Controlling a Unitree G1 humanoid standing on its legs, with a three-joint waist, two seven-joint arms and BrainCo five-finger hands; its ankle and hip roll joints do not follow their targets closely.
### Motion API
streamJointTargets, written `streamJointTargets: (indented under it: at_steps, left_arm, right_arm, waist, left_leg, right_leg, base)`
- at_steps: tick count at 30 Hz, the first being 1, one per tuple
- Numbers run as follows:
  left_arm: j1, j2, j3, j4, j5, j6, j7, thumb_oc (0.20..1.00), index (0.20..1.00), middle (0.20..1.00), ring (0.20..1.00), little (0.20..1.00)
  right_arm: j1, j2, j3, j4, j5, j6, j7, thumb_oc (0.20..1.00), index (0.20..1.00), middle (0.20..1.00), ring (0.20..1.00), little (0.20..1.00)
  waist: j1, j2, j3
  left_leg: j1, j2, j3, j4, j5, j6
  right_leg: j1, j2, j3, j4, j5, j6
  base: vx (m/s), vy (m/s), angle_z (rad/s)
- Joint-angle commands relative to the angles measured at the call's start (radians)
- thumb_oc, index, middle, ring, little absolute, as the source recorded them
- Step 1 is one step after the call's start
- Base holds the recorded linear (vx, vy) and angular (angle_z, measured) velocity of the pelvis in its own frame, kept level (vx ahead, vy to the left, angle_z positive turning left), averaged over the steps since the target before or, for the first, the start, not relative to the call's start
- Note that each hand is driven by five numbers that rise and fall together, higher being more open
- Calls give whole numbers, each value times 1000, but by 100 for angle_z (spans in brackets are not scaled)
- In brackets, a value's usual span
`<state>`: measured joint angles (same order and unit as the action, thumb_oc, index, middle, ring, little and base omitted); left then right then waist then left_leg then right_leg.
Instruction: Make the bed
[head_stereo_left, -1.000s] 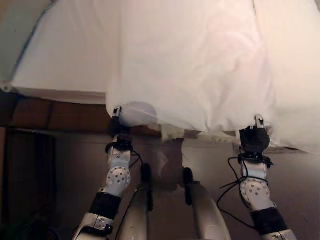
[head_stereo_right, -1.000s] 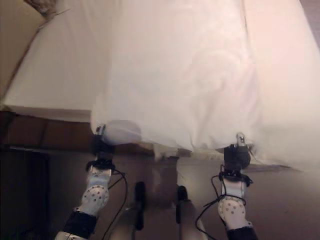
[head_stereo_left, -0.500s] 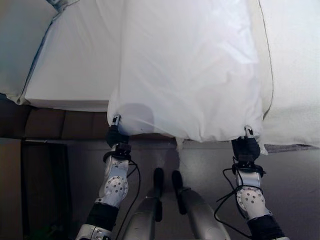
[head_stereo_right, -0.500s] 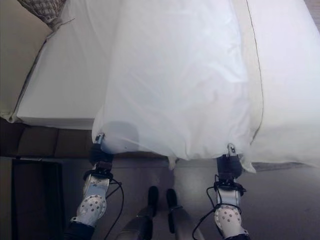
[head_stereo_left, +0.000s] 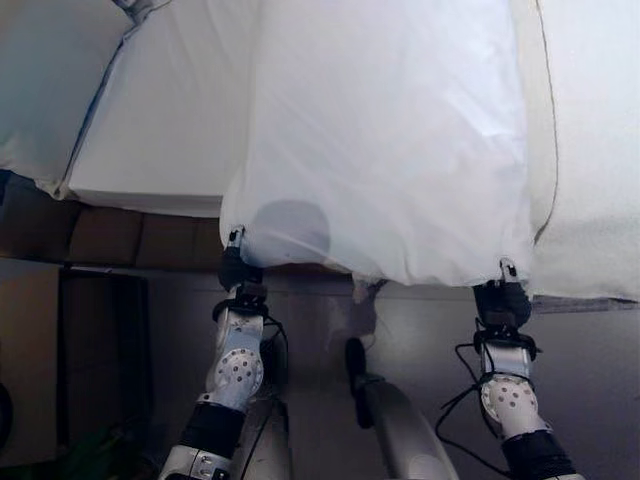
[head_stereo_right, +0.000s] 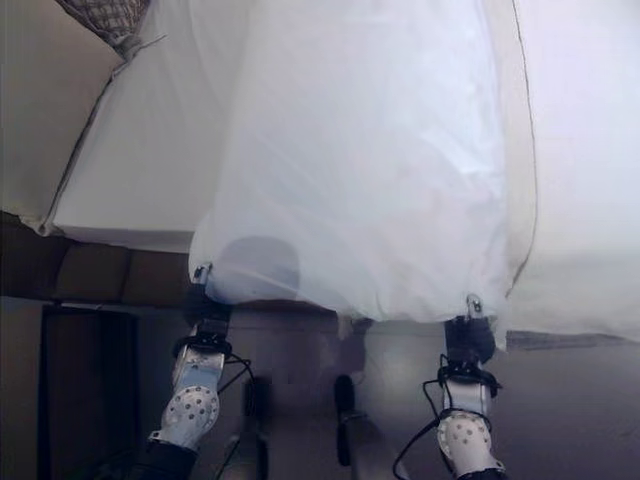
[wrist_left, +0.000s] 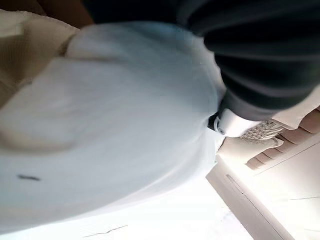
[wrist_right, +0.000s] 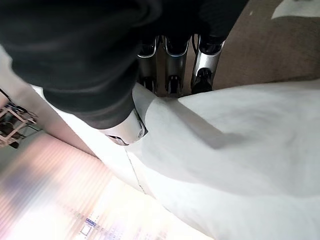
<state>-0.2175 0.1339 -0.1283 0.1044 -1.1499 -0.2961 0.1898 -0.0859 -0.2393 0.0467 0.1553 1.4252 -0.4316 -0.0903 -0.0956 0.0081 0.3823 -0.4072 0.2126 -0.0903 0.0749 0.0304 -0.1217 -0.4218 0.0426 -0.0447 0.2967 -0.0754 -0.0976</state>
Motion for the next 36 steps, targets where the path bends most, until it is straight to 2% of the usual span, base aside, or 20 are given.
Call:
streamJointTargets:
  at_steps: [1,2,3,4,5,6,8,9,10,11,12,14,15,18,22,26,30,34,35,36]
  left_arm:
    - [104,63,40,-132,52,-96,-11,200,200,200,200,200]
    - [97,72,34,-132,52,-98,-9,200,200,200,200,200]
    - [87,84,11,-118,61,-88,-16,200,200,200,200,200]
    - [86,85,11,-118,61,-88,-17,200,200,200,200,200]
    - [84,89,-2,-100,69,-81,-25,200,200,200,200,200]
    - [83,83,-16,-80,50,-75,-29,200,200,200,200,200]
    - [88,89,-19,-77,57,-70,-25,200,200,200,200,200]
    - [89,98,-16,-70,78,-63,-13,200,200,200,200,200]
    - [73,107,-6,-55,85,-62,2,200,200,200,200,200]
    - [71,107,-5,-55,85,-62,2,200,200,200,200,200]
    - [49,118,10,-47,105,-61,21,200,200,200,200,200]
    - [49,118,10,-47,105,-61,21,200,200,200,200,200]
    - [-56,167,44,-31,123,-63,45,200,200,200,200,200]
    - [-128,204,46,-39,118,-69,64,200,200,200,200,200]
    - [-248,293,42,-64,119,-68,90,200,200,200,200,200]
    - [-264,345,56,-93,109,-62,73,200,200,200,200,200]
    - [-192,359,84,-148,128,-42,44,200,200,200,200,200]
    - [23,330,162,-214,175,-1,16,200,200,200,200,200]
    - [23,330,162,-214,175,-1,16,200,200,200,200,200]
    - [101,301,176,-209,189,11,16,200,200,200,200,200]
  right_arm:
    - [-20,1,-27,-12,-22,-51,13,200,200,200,200,200]
    - [-28,4,-27,-13,-25,-50,10,200,200,200,200,200]
    - [-35,0,-45,-9,-26,-45,6,200,200,200,200,200]
    - [-36,1,-45,-9,-26,-45,7,200,200,200,200,200]
    - [-37,0,-51,0,-29,-45,2,200,200,200,200,200]
    - [-36,5,-48,11,-36,-31,-2,200,200,200,200,200]
    - [-43,12,-44,21,-40,-30,-3,200,200,200,200,200]
    - [-51,17,-36,41,-35,-23,3,200,200,200,200,200]
    - [-60,8,-26,72,-55,-20,-10,200,200,200,200,200]
    - [-62,8,-26,73,-55,-20,-11,200,200,200,200,200]
    - [-73,0,-22,78,-72,-18,-18,200,200,200,200,200]
    - [-73,0,-22,78,-72,-18,-18,200,200,200,200,200]
    - [-171,-48,5,63,-139,-7,-78,200,200,200,200,200]
    - [-233,-83,33,22,-160,-9,-111,200,200,200,200,200]
    - [-344,-193,51,-60,-196,-5,-161,200,200,200,200,200]
    - [-332,-249,26,-168,-224,-3,-163,200,200,200,200,200]
    - [-266,-261,-7,-245,-242,4,-143,200,200,200,200,200]
    - [-54,-218,-93,-293,-245,52,-52,200,200,200,200,200]
    - [-53,-218,-93,-293,-245,52,-52,200,200,200,200,200]
    - [17,-194,-102,-266,-258,80,-24,200,200,200,200,200]
  waist:
    - [24,15,-51]
    - [23,13,-47]
    - [12,13,-40]
    - [12,13,-43]
    - [6,19,-42]
    - [-4,29,-52]
    - [-4,32,-55]
    - [-5,35,-60]
    - [-14,34,-57]
    - [-14,32,-57]
    - [-15,35,-59]
    - [-15,35,-59]
    - [7,29,-77]
    - [17,23,-86]
    - [15,12,-104]
    - [4,9,-113]
    - [-2,6,-116]
    - [-5,6,-103]
    - [-5,6,-103]
    - [-6,5,-91]
  left_leg:
    - [5,-54,21,-94,140,10]
    - [-5,-72,29,-56,118,12]
    - [-35,-137,75,87,32,29]
    - [-40,-137,75,89,33,30]
    - [-48,-182,79,141,-12,50]
    - [-51,-213,102,164,-44,75]
    - [-44,-219,115,158,-53,88]
    - [-37,-216,120,151,-50,94]
    - [9,-217,134,100,-33,97]
    - [11,-218,135,95,-29,96]
    - [27,-224,143,58,-15,93]
    - [28,-224,143,57,-15,93]
    - [48,-203,175,25,-4,81]
    - [42,-196,177,22,3,75]
    - [26,-181,170,18,27,58]
    - [17,-174,165,4,46,46]
    - [16,-173,162,-12,54,43]
    - [13,-173,165,-45,77,39]
    - [13,-173,165,-45,77,39]
    - [8,-171,162,-46,83,39]
  right_leg:
    - [-30,-86,137,-81,73,208]
    - [-28,-109,143,-98,93,221]
    - [6,-192,173,-147,143,260]
    - [2,-192,174,-149,146,261]
    - [20,-243,204,-178,177,266]
    - [27,-282,220,-221,226,252]
    - [10,-279,223,-230,250,247]
    - [-3,-237,217,-207,217,239]
    - [-32,-116,186,-108,129,217]
    - [-38,-116,187,-97,124,216]
    - [-52,-90,157,-74,96,205]
    - [-51,-90,156,-73,96,205]
    - [-6,-138,128,-151,113,223]
    - [3,-134,143,-163,125,232]
    - [8,-126,136,-183,128,226]
    - [1,-120,131,-184,127,224]
    - [-3,-121,131,-193,133,227]
    - [-11,-125,133,-215,153,230]
    - [-11,-125,133,-215,153,230]
    - [-13,-125,132,-216,156,229]
  base:
    - [-30,481,-25]
    - [-4,722,-17]
    - [11,543,-15]
    - [57,648,2]
    - [116,608,4]
    - [121,607,17]
    - [77,369,4]
    - [41,381,-36]
    - [12,237,-41]
    - [-13,187,-37]
    - [-8,48,-21]
    - [0,37,-27]
    - [0,0,0]
    - [-37,-88,-28]
    - [-34,-103,4]
    - [-26,-66,14]
    - [-5,-17,2]
    - [0,0,0]
    - [0,0,0]
    - [0,0,0]
